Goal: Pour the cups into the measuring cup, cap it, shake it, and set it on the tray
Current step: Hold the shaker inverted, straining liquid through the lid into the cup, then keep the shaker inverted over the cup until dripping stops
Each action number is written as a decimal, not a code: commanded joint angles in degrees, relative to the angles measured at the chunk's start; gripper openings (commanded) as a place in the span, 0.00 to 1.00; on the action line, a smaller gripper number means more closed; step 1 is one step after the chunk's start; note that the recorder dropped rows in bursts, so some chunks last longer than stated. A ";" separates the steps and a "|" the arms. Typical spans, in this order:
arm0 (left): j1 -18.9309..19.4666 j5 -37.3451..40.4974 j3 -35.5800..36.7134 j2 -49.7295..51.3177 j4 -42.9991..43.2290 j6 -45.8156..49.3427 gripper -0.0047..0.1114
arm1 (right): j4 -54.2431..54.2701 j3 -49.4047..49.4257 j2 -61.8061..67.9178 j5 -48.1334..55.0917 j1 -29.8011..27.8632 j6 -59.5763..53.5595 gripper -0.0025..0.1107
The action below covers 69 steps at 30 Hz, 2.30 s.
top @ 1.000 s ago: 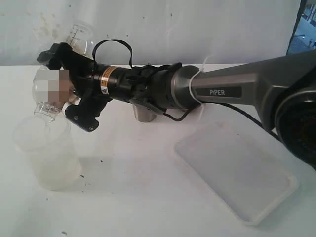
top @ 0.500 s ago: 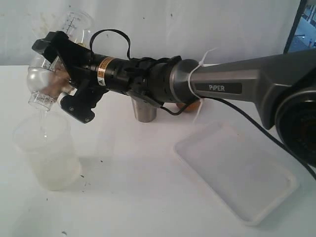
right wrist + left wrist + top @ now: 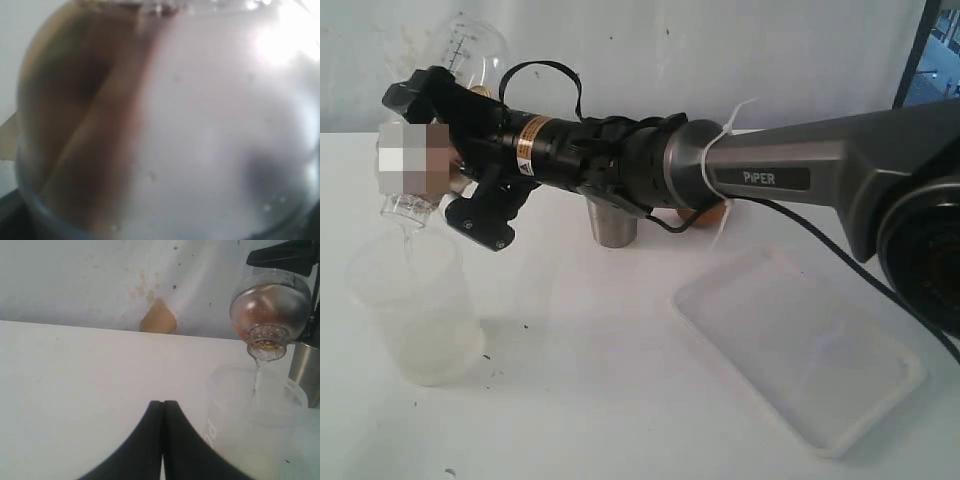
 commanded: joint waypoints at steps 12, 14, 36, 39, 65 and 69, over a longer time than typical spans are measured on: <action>-0.06 -0.57 0.25 -0.25 0.19 -0.14 0.04 | -0.98 -0.76 -1.76 -2.41 0.08 -3.97 0.02; -0.06 -0.57 0.25 -0.25 0.19 -0.14 0.04 | -0.98 -0.76 -2.09 -2.41 0.21 -4.12 0.02; -0.06 -0.57 0.25 -0.25 0.19 -0.14 0.04 | -1.71 -1.12 -2.97 1.42 1.77 -8.63 0.02; -0.06 -0.57 0.25 -0.25 0.19 -0.14 0.04 | -1.85 -1.12 -2.97 1.42 1.77 -8.89 0.02; -0.06 -0.57 0.25 -0.25 0.19 -0.14 0.04 | -3.31 -1.12 -2.97 3.00 1.77 -12.45 0.02; -0.06 -0.57 0.25 -0.25 0.19 -0.14 0.04 | -4.20 -1.12 -2.97 3.99 1.77 -13.38 0.02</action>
